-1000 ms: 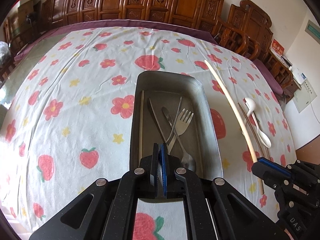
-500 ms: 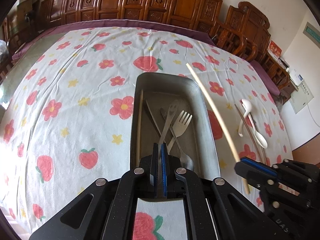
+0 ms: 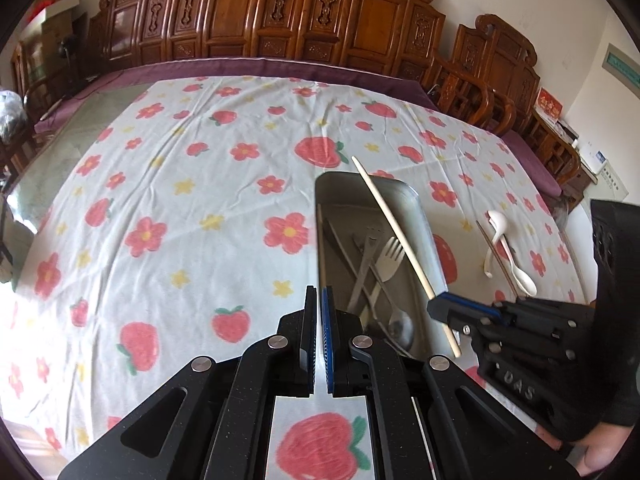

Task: Organize utensils
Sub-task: 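Lower the light chopstick into the tray with the right tool and open it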

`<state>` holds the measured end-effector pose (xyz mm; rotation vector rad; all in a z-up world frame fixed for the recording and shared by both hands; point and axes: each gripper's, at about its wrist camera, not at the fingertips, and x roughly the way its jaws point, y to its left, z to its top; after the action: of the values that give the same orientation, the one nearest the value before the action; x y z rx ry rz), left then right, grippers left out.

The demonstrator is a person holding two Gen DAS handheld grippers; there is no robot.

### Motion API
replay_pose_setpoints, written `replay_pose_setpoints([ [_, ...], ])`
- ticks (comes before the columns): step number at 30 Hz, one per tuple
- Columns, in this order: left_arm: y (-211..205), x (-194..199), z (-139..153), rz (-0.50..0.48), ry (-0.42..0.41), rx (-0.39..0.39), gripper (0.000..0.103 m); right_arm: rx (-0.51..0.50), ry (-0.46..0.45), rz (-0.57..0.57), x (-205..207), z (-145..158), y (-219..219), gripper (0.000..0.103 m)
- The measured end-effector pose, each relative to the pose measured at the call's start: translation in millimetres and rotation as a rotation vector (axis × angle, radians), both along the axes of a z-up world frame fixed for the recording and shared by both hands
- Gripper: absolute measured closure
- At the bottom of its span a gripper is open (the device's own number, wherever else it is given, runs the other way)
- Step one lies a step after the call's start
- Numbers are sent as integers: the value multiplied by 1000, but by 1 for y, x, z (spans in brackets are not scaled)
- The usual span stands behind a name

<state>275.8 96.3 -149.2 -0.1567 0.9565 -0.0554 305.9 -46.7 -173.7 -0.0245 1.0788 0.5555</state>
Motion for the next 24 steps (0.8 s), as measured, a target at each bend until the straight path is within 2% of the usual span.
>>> replay_pose_setpoints([
  [13, 11, -10, 13, 3, -23, 22, 101, -18, 4, -15, 11, -11, 9, 97],
  [18, 8, -11, 15, -7, -27, 22, 101, 56, 50, -31, 14, -16, -1, 94],
  [24, -1, -12, 16, -22, -26, 18, 101, 57, -9, -28, 7, -1, -19, 94],
])
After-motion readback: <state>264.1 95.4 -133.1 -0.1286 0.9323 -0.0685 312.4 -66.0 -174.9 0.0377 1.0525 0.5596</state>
